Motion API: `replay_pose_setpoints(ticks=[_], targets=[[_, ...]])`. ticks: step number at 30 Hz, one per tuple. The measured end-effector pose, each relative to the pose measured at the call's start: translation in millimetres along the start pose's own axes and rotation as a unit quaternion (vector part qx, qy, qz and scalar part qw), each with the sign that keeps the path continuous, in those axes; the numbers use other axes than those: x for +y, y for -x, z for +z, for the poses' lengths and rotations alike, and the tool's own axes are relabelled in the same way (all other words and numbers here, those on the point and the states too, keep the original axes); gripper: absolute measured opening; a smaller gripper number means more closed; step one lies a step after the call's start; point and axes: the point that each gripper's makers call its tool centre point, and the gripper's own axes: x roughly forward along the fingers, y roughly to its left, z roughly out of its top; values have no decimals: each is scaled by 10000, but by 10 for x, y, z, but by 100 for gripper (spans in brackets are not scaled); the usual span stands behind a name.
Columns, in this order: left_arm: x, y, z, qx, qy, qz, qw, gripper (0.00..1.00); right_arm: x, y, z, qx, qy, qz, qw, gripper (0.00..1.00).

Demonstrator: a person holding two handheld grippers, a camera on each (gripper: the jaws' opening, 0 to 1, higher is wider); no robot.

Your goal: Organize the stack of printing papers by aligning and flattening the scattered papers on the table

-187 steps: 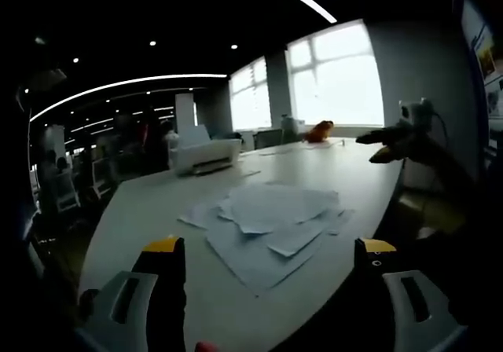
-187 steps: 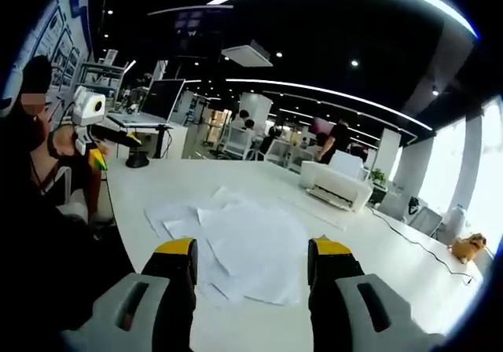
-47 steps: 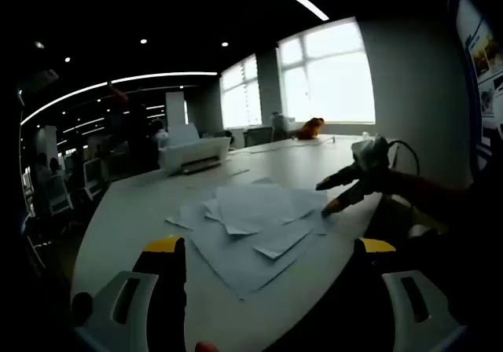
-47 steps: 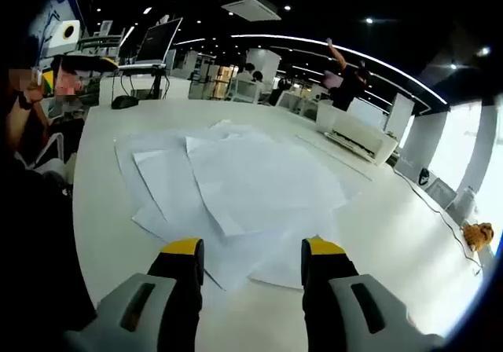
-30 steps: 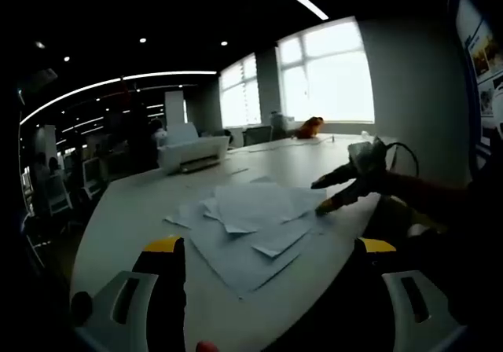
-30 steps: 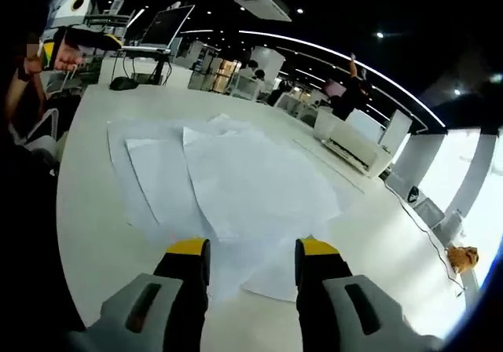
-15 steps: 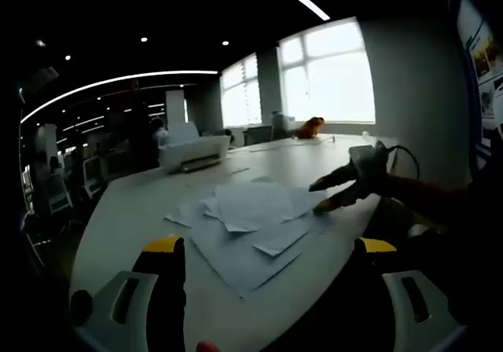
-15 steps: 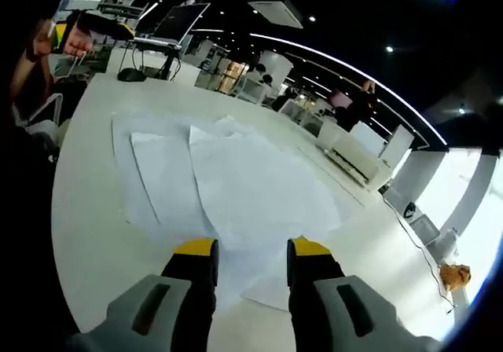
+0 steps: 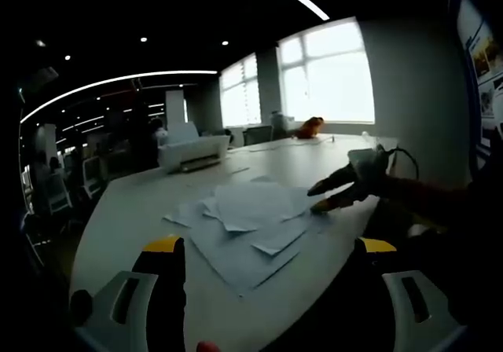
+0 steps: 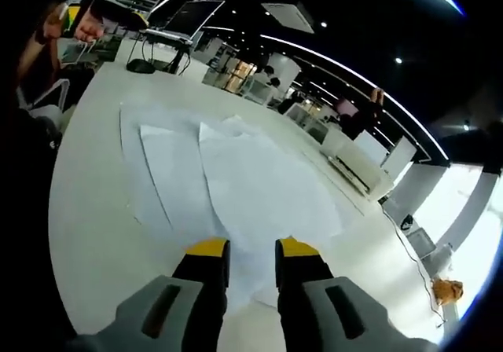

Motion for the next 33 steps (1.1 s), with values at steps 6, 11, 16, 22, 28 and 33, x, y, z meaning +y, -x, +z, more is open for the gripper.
replay_pose_setpoints(ticks=[6, 11, 16, 22, 28, 33], targets=[[6, 9, 10, -12, -2, 12, 10000, 91, -7, -28, -19, 17, -14, 18, 10000, 13], [-3, 14, 23, -43, 8, -17, 10000, 92, -11, -32, -19, 54, -6, 3, 10000, 13], [-10, 9, 36, -78, 46, -46, 9999, 92, -10, -42, -12, 117, 102, -30, 9999, 13], [-17, 4, 35, -97, 50, -52, 9999, 91, -30, -54, -18, 112, -88, -52, 9999, 13], [-22, 8, 16, -72, 45, -51, 10000, 91, -15, -55, -33, 84, -294, -4, 9995, 9], [-13, 25, 28, -95, 44, -30, 9999, 91, 21, -55, -40, 46, -426, 55, 9991, 3]])
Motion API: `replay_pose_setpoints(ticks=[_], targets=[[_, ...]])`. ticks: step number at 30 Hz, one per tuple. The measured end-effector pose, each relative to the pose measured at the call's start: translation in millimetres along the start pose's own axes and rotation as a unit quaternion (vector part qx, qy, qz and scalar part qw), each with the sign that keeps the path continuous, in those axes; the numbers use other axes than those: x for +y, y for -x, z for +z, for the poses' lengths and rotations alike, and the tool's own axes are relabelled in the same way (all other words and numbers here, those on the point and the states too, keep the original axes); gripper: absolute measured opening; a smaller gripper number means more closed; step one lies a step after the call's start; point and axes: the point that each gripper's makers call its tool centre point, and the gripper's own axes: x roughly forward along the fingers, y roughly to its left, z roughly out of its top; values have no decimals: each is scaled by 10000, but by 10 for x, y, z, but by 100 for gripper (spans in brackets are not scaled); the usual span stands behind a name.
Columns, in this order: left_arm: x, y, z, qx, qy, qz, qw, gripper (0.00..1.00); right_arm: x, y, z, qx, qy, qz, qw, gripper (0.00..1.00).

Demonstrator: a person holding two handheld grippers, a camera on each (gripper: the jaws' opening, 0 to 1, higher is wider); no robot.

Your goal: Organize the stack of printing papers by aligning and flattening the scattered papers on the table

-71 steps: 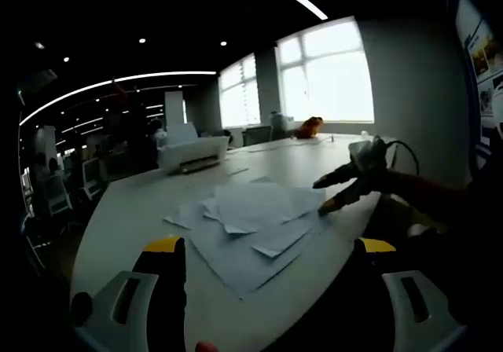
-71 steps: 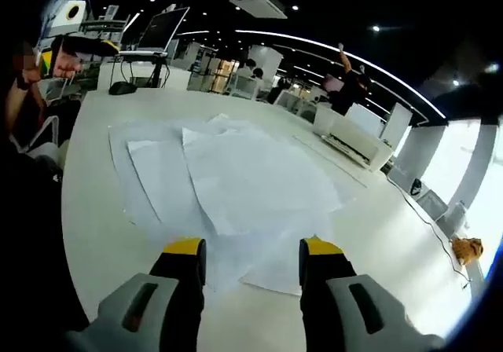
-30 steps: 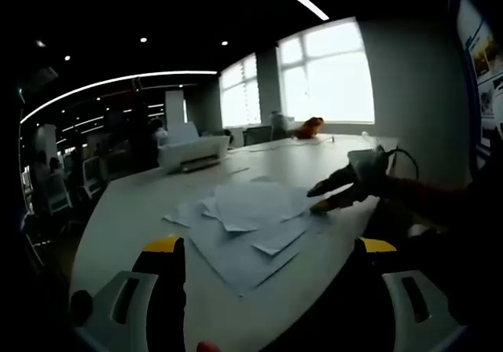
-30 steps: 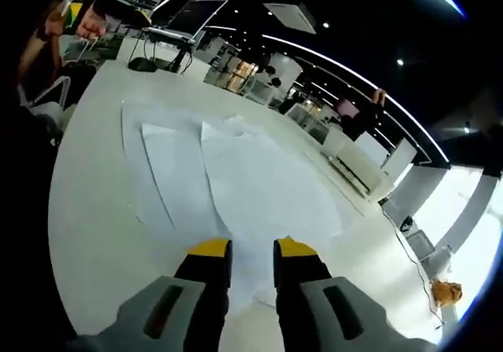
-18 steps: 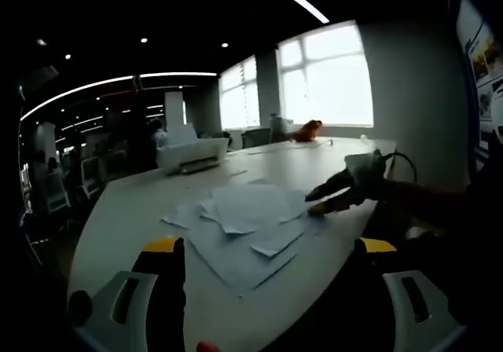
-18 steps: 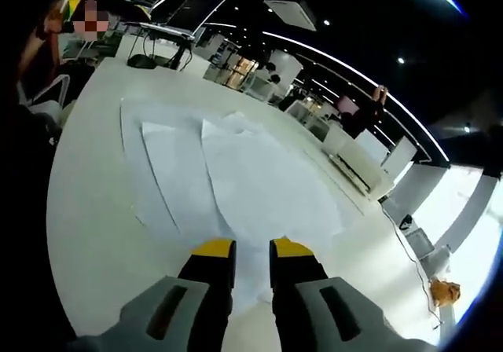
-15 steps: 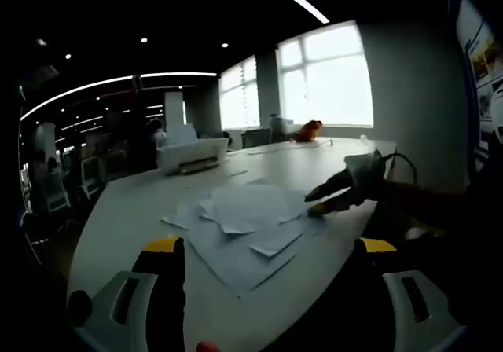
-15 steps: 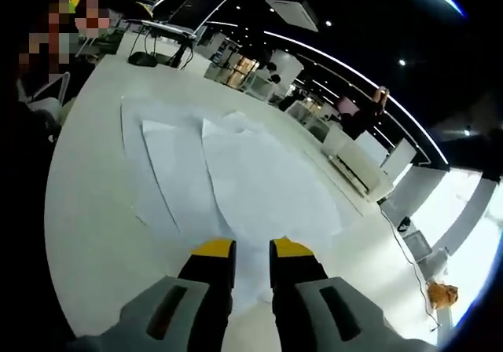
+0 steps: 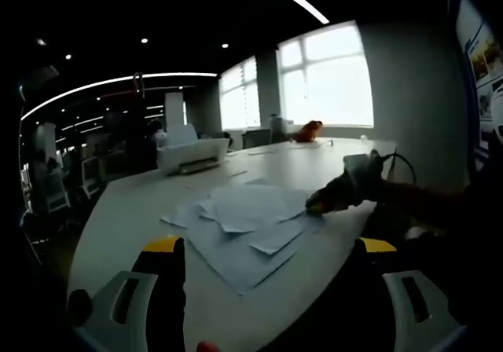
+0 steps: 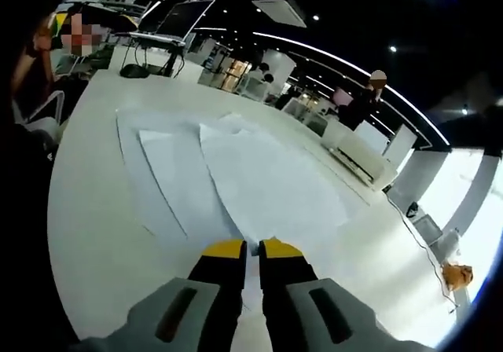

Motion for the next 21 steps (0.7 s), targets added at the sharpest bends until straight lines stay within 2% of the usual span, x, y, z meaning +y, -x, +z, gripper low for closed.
replay_pose_setpoints(ticks=[11, 21], targets=[[-11, -10, -14, -7, 25, -27, 10000, 91, -1, 0, -1, -17, -109, -14, 9999, 2], [-3, -17, -9, -19, 34, -24, 10000, 91, -10, -13, 4, 6, -6, -55, 10000, 2]])
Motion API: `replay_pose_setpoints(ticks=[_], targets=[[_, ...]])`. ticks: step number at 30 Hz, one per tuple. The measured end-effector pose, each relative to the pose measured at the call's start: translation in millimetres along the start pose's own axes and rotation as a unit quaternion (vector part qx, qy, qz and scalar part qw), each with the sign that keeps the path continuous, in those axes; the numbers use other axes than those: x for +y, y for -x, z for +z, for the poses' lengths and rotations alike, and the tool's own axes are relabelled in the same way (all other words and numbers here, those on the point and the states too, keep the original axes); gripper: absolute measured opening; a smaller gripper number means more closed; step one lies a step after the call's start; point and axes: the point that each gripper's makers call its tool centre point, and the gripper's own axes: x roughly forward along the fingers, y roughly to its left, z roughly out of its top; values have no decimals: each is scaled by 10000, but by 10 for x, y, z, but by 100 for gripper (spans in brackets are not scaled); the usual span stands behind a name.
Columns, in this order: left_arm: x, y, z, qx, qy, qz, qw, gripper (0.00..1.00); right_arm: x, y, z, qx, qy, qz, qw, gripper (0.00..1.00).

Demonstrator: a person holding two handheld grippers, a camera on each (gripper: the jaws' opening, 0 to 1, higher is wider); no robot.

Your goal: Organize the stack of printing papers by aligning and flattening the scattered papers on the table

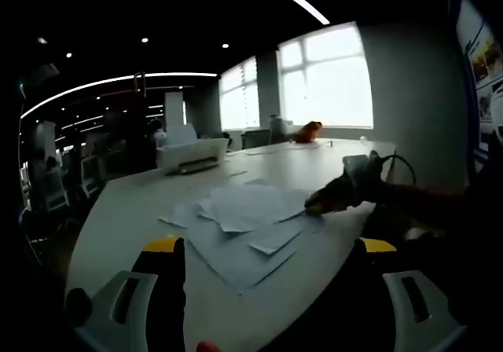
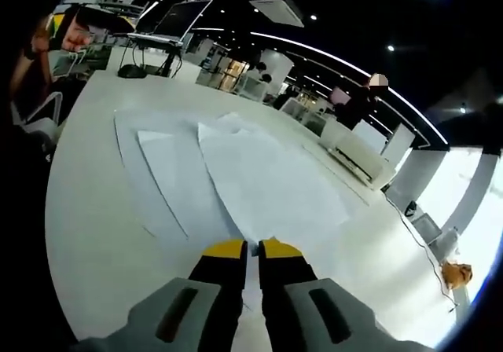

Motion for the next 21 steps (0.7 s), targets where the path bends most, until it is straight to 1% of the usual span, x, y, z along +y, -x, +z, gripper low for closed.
replay_pose_setpoints(ticks=[8, 21], targets=[[-10, -2, -2, 5, -8, -10, 10000, 91, 22, -5, -4, -18, -84, 30, 10000, 0], [2, 10, 17, -11, -27, 0, 10000, 91, 27, -8, -10, -18, -70, 70, 9999, 0]])
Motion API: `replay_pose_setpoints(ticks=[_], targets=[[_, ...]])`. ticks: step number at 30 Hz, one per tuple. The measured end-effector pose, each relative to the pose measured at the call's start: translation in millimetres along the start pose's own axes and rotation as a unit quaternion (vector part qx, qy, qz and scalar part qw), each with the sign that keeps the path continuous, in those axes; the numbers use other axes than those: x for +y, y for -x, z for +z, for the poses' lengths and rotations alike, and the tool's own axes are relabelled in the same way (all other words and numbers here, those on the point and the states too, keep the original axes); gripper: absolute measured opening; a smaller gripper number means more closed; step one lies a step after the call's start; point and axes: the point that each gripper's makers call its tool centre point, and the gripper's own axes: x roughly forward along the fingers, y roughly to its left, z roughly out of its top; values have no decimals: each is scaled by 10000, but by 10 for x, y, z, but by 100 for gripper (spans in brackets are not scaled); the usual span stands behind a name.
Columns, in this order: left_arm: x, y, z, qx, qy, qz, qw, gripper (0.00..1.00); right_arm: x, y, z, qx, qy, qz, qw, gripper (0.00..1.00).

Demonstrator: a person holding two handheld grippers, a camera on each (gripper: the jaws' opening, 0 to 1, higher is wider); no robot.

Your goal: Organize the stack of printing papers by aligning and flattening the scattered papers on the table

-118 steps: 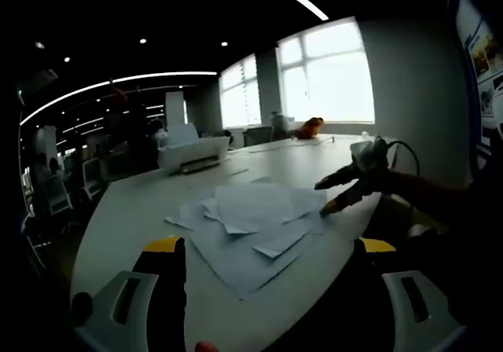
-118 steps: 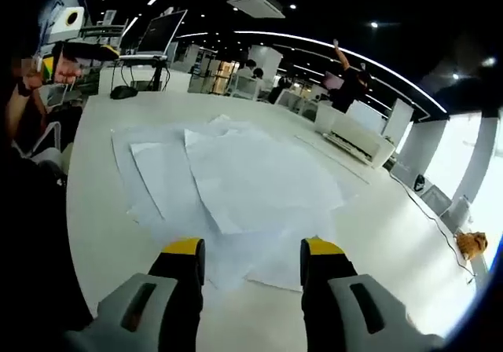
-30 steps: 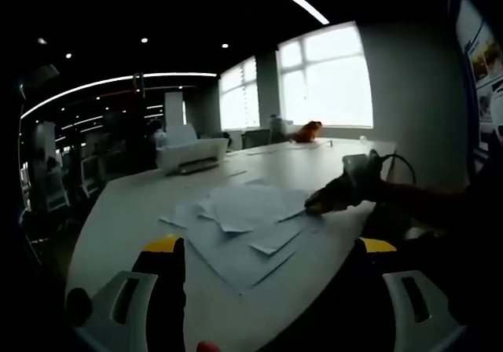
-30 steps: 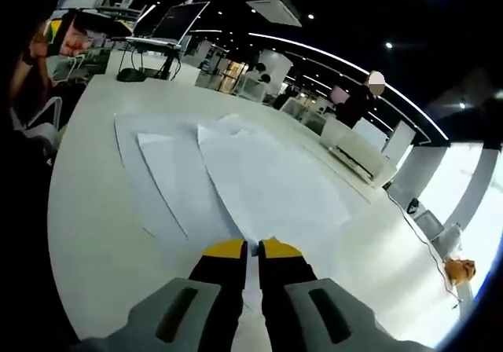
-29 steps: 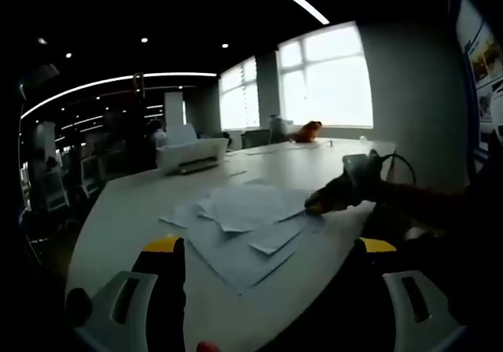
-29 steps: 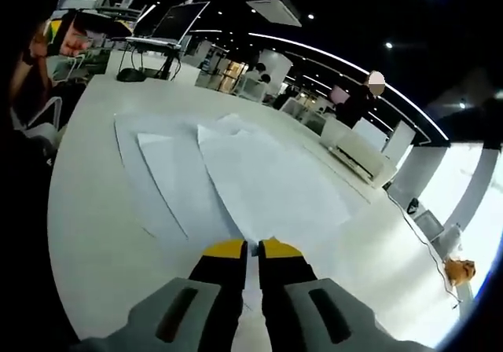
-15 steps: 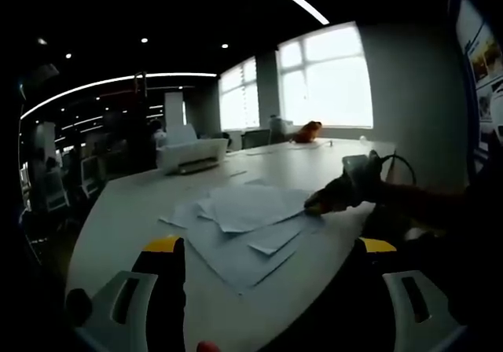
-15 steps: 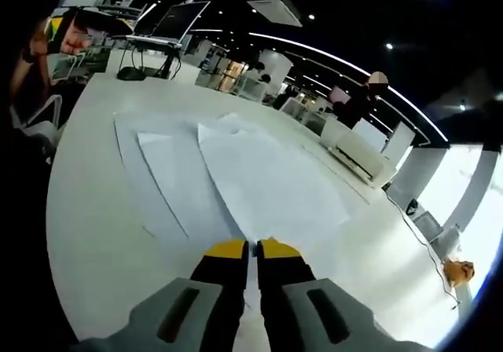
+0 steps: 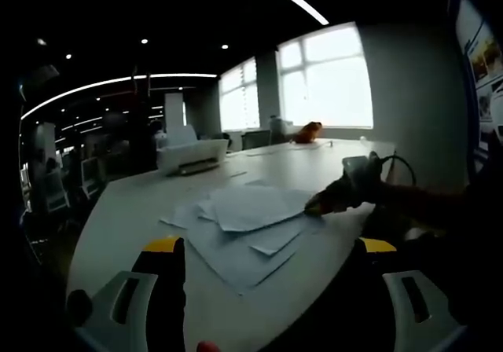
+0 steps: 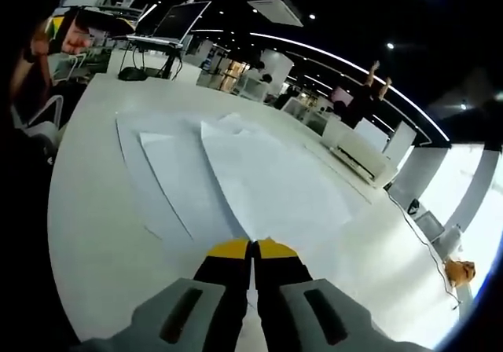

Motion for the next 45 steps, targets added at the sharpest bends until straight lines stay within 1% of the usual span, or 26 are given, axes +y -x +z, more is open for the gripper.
replay_pose_setpoints(ticks=[4, 16, 26, 35, 40, 45], targets=[[1, 1, 10, -8, -5, 2, 10000, 91, 7, -1, 4, 16, 101, -30, 9999, 0], [17, 11, 25, -23, -8, 24, 10000, 91, 11, 6, 11, 19, 109, -47, 9999, 0], [17, 17, 7, -11, 7, 25, 10000, 91, -51, 76, 78, -101, 155, -239, 9995, 0], [14, 26, -5, -8, 10, 27, 10000, 91, -164, 247, 256, -282, 324, -497, 9978, 0], [17, 26, 2, -17, 4, 33, 10000, 91, -245, 352, 381, -449, 325, -632, 9965, 0], [20, 23, 8, -16, 0, 35, 10000, 91, -379, 503, 533, -658, 345, -849, 9936, 0]])
